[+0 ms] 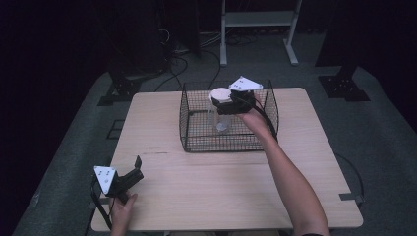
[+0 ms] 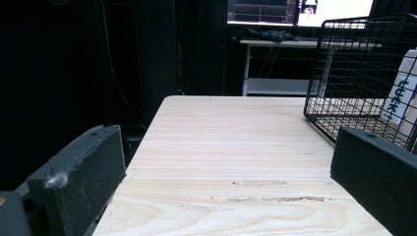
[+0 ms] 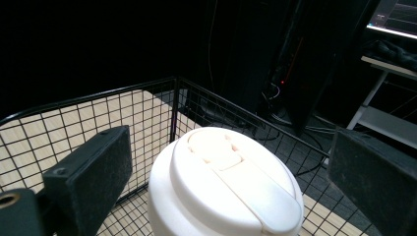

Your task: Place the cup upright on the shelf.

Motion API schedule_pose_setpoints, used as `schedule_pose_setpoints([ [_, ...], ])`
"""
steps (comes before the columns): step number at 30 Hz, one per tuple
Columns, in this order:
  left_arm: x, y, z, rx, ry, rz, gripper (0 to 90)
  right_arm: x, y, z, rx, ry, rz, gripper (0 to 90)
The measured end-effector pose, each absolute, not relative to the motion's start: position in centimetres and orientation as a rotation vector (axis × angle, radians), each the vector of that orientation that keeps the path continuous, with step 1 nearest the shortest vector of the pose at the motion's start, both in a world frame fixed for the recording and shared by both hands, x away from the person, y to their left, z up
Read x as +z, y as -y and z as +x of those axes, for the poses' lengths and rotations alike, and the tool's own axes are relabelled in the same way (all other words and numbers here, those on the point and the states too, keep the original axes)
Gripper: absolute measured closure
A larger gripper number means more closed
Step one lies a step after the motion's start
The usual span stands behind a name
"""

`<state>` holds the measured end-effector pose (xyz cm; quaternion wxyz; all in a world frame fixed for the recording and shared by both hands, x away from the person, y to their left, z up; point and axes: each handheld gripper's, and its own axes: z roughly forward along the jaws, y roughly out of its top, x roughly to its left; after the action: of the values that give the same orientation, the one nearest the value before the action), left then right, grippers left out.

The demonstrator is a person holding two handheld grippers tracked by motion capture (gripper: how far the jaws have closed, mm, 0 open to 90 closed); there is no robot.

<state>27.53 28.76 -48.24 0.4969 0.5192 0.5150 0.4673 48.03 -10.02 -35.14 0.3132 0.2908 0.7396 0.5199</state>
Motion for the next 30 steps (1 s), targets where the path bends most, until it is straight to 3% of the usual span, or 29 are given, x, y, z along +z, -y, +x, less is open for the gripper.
schedule_pose_setpoints([
  [30,-48.2,-28.7,27.5,1.135,-1.24,1.262,0.0,-32.7,12.7,44.3,1.363,-1.951,0.714,2.8],
])
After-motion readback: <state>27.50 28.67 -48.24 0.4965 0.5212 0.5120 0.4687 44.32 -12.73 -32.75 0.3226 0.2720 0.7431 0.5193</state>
